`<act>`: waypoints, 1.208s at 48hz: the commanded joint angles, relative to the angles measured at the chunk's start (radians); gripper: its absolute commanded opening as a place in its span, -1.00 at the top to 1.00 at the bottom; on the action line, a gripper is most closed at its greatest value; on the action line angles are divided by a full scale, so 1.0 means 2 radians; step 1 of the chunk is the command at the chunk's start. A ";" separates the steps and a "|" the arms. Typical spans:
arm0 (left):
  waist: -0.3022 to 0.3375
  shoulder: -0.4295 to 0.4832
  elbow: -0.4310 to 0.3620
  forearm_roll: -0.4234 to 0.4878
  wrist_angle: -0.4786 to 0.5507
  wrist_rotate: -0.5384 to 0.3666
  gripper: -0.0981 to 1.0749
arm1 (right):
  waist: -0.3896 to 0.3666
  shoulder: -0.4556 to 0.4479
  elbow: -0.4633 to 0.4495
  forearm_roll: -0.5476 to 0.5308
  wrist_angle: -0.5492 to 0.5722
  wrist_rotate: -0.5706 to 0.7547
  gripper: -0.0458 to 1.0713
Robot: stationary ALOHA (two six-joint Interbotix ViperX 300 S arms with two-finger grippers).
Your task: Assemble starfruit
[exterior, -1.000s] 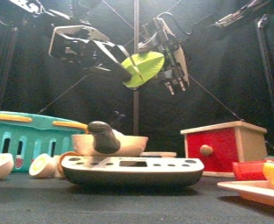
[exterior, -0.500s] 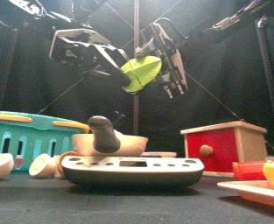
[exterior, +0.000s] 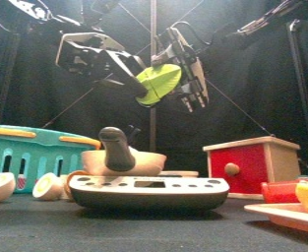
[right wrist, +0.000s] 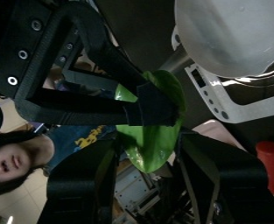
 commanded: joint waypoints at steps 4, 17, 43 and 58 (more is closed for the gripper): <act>-0.001 -0.005 -0.012 -0.011 -0.018 -0.002 -0.79 | -0.010 -0.012 -0.008 -0.004 -0.014 -0.002 -0.12; 0.000 -0.014 0.007 -0.034 -0.018 -0.002 -0.90 | -0.009 -0.025 0.009 -0.021 -0.009 -0.002 -0.12; 0.004 -0.049 0.061 -0.091 -0.059 -0.002 -0.90 | -0.008 -0.058 0.052 -0.037 -0.038 -0.002 -0.12; 0.007 -0.049 0.071 -0.096 -0.061 -0.002 -0.90 | -0.006 -0.058 0.052 -0.050 -0.042 -0.001 -0.12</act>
